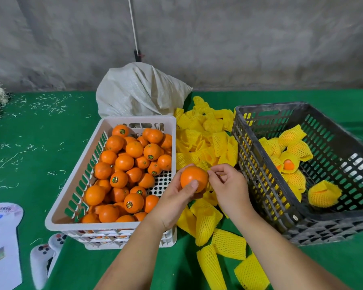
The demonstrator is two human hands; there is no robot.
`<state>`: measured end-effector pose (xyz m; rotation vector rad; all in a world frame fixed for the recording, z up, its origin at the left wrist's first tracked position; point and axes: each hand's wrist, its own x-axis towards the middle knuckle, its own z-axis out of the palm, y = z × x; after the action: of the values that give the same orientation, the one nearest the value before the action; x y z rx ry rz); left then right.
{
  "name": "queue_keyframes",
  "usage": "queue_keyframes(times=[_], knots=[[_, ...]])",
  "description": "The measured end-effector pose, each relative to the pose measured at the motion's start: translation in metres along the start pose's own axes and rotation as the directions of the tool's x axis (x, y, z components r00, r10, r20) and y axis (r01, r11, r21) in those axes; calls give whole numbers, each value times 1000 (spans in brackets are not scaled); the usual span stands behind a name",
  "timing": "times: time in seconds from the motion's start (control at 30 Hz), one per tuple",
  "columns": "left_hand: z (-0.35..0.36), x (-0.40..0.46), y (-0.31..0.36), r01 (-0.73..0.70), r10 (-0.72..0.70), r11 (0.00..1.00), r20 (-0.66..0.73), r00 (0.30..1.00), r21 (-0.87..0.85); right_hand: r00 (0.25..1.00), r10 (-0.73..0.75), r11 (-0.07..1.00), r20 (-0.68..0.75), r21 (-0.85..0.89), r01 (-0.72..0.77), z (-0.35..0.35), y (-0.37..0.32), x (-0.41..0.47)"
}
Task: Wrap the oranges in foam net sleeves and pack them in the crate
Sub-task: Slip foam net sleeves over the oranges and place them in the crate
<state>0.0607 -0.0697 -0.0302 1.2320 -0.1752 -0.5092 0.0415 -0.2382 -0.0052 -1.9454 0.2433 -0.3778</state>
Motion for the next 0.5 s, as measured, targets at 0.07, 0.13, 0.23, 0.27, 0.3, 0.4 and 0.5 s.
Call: queue_keyframes(times=[0.07, 0.13, 0.23, 0.27, 0.3, 0.4, 0.5], knots=[[0, 1, -2, -35, 35, 999, 3, 999, 17, 1000, -7, 1000, -11, 17, 7, -1, 1, 1], [2, 1, -2, -55, 55, 998, -12, 998, 18, 999, -26, 999, -20, 26, 26, 0, 2, 0], [4, 1, -5, -51, 51, 999, -57, 997, 1, 996, -83, 997, -41, -6, 83, 3, 2, -4], [3, 2, -6, -50, 50, 999, -67, 997, -9, 994, -101, 995, -43, -14, 100, 4, 2, -5], [3, 2, -7, -54, 52, 998, -74, 996, -23, 993, -113, 993, -39, -19, 113, 5, 2, -7], [2, 2, -7, -74, 69, 996, -90, 994, -50, 991, -130, 991, -12, -33, 130, 6, -1, -10], [0, 2, -7, -76, 72, 996, -87, 994, -39, 980, -201, 977, -12, -83, 199, 4, -6, -13]])
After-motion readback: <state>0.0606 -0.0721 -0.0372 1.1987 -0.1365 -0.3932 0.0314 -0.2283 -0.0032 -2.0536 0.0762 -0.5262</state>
